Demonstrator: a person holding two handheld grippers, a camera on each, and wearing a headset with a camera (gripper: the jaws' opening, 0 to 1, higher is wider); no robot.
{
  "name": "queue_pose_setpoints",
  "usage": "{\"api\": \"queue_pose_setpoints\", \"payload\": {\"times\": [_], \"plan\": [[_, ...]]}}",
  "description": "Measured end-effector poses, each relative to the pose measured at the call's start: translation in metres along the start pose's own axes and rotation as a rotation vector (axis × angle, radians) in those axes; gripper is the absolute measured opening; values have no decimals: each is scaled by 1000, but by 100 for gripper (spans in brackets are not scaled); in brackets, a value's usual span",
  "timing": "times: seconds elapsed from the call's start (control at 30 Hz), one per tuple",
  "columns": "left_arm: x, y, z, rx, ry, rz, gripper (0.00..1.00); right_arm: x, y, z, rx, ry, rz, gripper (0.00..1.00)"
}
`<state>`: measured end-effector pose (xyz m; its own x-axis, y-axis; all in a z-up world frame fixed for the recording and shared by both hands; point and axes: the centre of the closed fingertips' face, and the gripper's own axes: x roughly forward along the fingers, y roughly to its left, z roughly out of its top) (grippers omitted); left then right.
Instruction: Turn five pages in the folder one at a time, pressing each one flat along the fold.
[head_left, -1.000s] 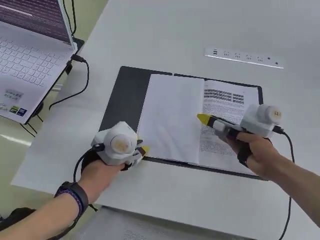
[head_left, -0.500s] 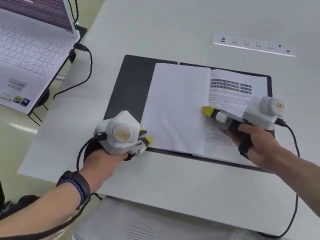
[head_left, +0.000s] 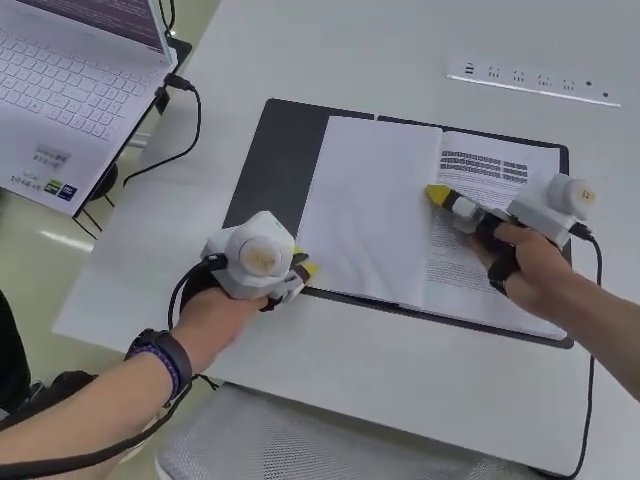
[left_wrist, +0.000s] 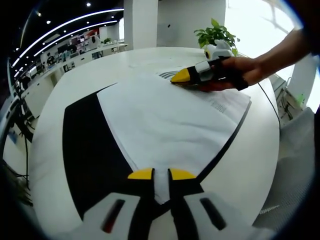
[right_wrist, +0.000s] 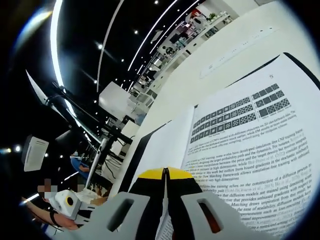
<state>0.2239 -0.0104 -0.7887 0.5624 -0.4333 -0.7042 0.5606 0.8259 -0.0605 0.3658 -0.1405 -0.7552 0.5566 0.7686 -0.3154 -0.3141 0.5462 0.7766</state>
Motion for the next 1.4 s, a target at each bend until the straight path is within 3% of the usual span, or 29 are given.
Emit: {"api": "queue_pose_setpoints", "payload": {"times": [0.27,0.3,0.4,0.47,0.53,0.93,1.07,1.1,1.27,1.4], "plan": [[0,2,0,23,13,-3,6,16,1,19,-21,-23,-19,0],[0,2,0,19,14,-3,6,22,-8,24,-18,-16,-25,0],[0,2,0,12,14,3,6,29,-14,35,-29,-32,-46,0],[0,2,0,7,13,6,6,36,-27,46,4,-69,-59,0],[0,0,0,5,13,7,7,39,-31,51,48,-92,-60,0],[-2,0,-2,11,13,8,7,58,-53,69,64,-136,-83,0],[-2,2,-2,3,11,15,5,58,-55,68,60,-136,-92,0],[-2,2,-2,4,10,18,5,58,-55,64,22,-120,-83,0],[-2,4,-2,-1,3,24,3,51,-52,54,16,-97,-50,0],[-2,4,-1,1,4,21,3,41,-36,39,-21,-61,-16,0]]}}
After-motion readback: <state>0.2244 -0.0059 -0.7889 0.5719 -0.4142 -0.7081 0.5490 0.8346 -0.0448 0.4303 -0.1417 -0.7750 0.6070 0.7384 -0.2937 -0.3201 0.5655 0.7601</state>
